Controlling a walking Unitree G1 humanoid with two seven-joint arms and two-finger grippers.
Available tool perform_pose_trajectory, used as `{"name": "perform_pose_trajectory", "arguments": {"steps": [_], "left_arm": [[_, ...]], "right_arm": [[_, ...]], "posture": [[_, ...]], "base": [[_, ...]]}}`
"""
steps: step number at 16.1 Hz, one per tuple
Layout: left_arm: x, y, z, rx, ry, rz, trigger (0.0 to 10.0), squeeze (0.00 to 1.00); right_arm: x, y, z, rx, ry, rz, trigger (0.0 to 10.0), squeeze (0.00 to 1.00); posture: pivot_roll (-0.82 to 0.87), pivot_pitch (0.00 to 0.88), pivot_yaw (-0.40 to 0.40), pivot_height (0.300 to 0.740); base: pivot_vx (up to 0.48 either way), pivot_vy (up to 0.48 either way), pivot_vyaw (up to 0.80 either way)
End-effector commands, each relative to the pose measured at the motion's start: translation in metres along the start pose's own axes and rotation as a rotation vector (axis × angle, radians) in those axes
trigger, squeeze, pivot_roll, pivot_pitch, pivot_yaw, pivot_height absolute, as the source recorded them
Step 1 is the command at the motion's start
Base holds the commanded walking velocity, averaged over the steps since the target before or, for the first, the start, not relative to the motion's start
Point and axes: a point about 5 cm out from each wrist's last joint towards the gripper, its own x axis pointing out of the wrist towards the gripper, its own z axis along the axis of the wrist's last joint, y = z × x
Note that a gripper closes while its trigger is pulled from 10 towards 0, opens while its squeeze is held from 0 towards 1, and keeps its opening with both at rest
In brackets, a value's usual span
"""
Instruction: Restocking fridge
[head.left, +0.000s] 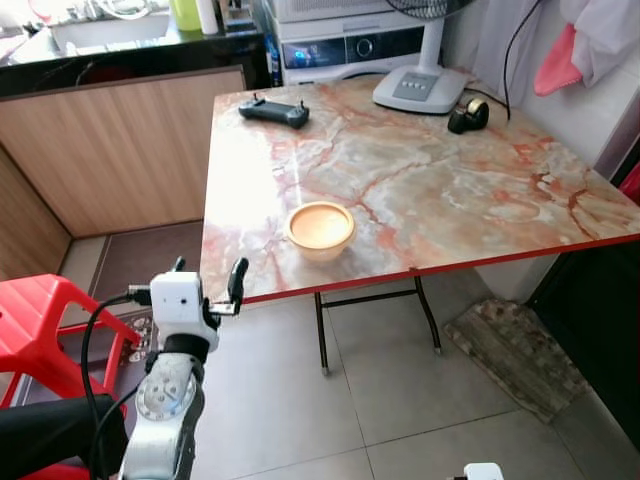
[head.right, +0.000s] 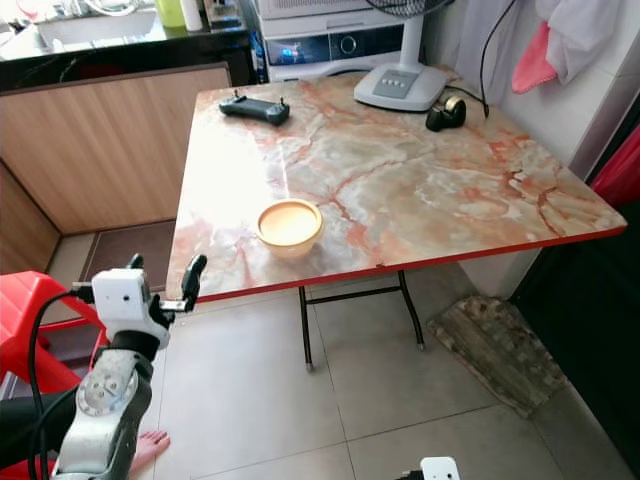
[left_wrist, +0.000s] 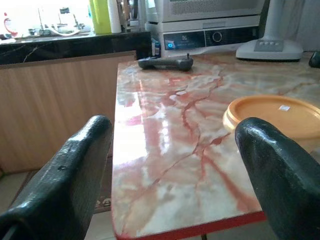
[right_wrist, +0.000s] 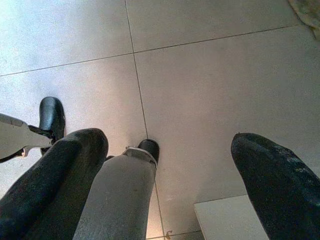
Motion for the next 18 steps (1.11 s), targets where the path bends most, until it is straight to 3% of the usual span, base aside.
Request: {"name": "perform_pose_trajectory", "arguments": {"steps": [1,7,8,12,16,18], "left_arm": [[0.000,0.002,0.006,-0.005,0.003,-0.007,10.0,0.00],[-0.001,0.008,0.010,-0.010,0.029,0.000,10.0,0.00],[0.003,0.007,0.009,-0.012,0.038,-0.016,10.0,0.00],[0.012,0.002,0.013,-0.022,0.030,-0.033,10.0,0.00],[0.008,-0.013,0.021,0.007,0.018,-0.132,10.0,0.00],[0.002,-0.009,0.021,0.001,0.018,-0.103,10.0,0.00]], "right_arm": [[0.000,0.001,-0.001,-0.001,0.002,0.004,10.0,0.00],[0.000,0.002,-0.001,-0.005,0.000,0.011,10.0,0.00],[0.001,0.010,-0.004,0.010,0.003,0.015,10.0,0.00],[0.002,0.012,-0.002,0.010,0.000,0.013,10.0,0.00],[0.000,-0.002,0.004,-0.016,-0.008,-0.014,10.0,0.00],[0.000,-0.005,0.005,-0.032,-0.014,-0.005,10.0,0.00]], "posture": [[0.02,0.084,0.045,0.740],[0.04,0.090,0.047,0.740],[0.02,0.068,0.059,0.740],[0.01,0.060,0.045,0.740],[0.06,0.067,0.029,0.740],[0.06,0.066,0.011,0.740]], "base": [[0.352,0.000,0.00],[0.381,0.000,0.00],[0.416,0.000,0.00],[0.414,0.000,0.00],[0.175,0.000,0.00],[0.000,0.000,0.00]]}}
